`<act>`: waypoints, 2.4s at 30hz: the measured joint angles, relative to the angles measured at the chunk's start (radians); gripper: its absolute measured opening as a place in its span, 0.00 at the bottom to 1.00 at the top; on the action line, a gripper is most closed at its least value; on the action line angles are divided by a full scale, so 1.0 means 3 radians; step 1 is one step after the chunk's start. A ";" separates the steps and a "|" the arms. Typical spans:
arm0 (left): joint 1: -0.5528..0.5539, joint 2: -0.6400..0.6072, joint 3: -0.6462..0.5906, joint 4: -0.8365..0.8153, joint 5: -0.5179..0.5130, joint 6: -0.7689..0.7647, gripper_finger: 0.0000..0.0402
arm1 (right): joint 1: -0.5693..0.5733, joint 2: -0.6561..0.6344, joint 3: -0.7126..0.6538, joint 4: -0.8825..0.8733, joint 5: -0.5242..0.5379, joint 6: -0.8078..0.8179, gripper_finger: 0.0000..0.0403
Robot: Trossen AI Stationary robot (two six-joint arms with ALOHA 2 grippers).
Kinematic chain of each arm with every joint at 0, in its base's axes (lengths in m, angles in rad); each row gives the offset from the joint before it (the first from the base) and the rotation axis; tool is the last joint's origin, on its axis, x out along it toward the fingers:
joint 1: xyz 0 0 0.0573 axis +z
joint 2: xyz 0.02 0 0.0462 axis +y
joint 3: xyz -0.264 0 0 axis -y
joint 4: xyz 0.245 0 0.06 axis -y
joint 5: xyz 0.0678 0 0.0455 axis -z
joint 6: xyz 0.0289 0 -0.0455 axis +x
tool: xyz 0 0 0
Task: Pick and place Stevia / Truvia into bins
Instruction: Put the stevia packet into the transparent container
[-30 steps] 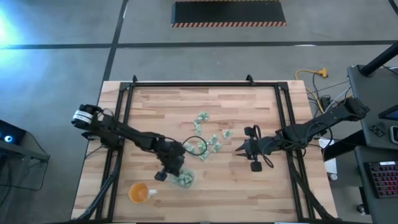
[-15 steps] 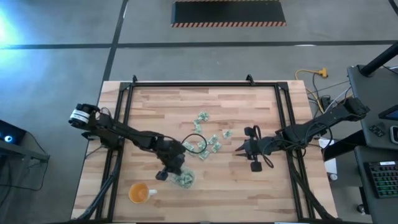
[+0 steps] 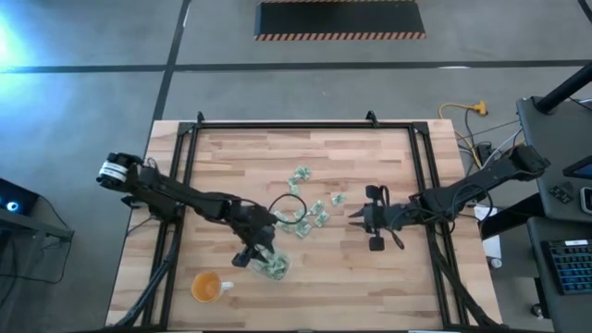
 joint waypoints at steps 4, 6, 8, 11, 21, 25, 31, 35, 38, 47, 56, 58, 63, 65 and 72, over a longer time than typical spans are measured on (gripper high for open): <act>0.0000 -0.0250 0.0009 -0.0001 -0.0140 0.0002 0.38 | -0.0084 0.0068 -0.0215 0.0375 0.0018 -0.0229 0.18; -0.0005 -0.0402 -0.0008 -0.0016 -0.0413 0.0001 0.38 | -0.0171 0.0145 -0.0263 0.0476 0.0020 -0.0241 0.18; -0.0005 -0.0539 -0.0024 -0.0037 -0.0743 -0.0003 0.38 | -0.0282 0.0225 -0.0288 0.0538 0.0025 -0.0242 0.18; -0.0006 -0.0751 -0.0041 -0.0088 -0.1333 -0.0003 0.38 | -0.0478 0.0416 -0.0295 0.0705 0.0026 -0.0242 0.19; -0.0010 -0.1086 -0.0143 -0.0055 -0.1987 -0.0005 0.38 | -0.0987 0.1130 -0.0115 0.0860 -0.0116 -0.0326 0.34; -0.0010 -0.1046 -0.0154 -0.0048 -0.1987 -0.0004 0.38 | -0.1131 0.1378 0.0020 0.0854 -0.0355 -0.0404 0.41; -0.0009 -0.0999 -0.0163 -0.0098 -0.1986 0.0003 0.38 | -0.1252 0.1586 0.0164 0.0825 -0.0509 -0.0576 0.49; -0.0009 -0.0995 -0.0163 -0.0078 -0.1986 0.0003 0.38 | -0.1311 0.1578 0.0173 0.0737 -0.0507 -0.0561 0.52; -0.0009 -0.0995 -0.0163 -0.0075 -0.1986 0.0003 0.38 | -0.1348 0.1562 0.0164 0.0724 -0.0517 -0.0461 0.53; -0.0006 -0.0995 -0.0163 -0.0070 -0.1986 0.0005 0.38 | -0.1511 0.1731 0.0155 0.0651 -0.0564 -0.0239 0.54; -0.0006 -0.0995 -0.0162 -0.0074 -0.1986 0.0006 0.38 | -0.1562 0.1771 0.0163 0.0624 -0.0921 -0.0112 0.54; -0.0006 -0.0995 -0.0162 -0.0075 -0.1985 0.0006 0.38 | -0.1560 0.1757 0.0163 0.0573 -0.1053 -0.0076 0.54; -0.0008 -0.0995 -0.0163 -0.0078 -0.1985 0.0007 0.38 | -0.1562 0.1746 0.0175 0.0562 -0.1301 -0.0062 0.54; -0.0008 -0.0995 -0.0163 -0.0075 -0.1985 0.0007 0.38 | -0.1561 0.1746 0.0178 0.0562 -0.1323 -0.0041 0.54; -0.0008 -0.0995 -0.0163 -0.0076 -0.1985 0.0007 0.38 | -0.1561 0.1744 0.0178 0.0561 -0.1557 -0.0053 0.54</act>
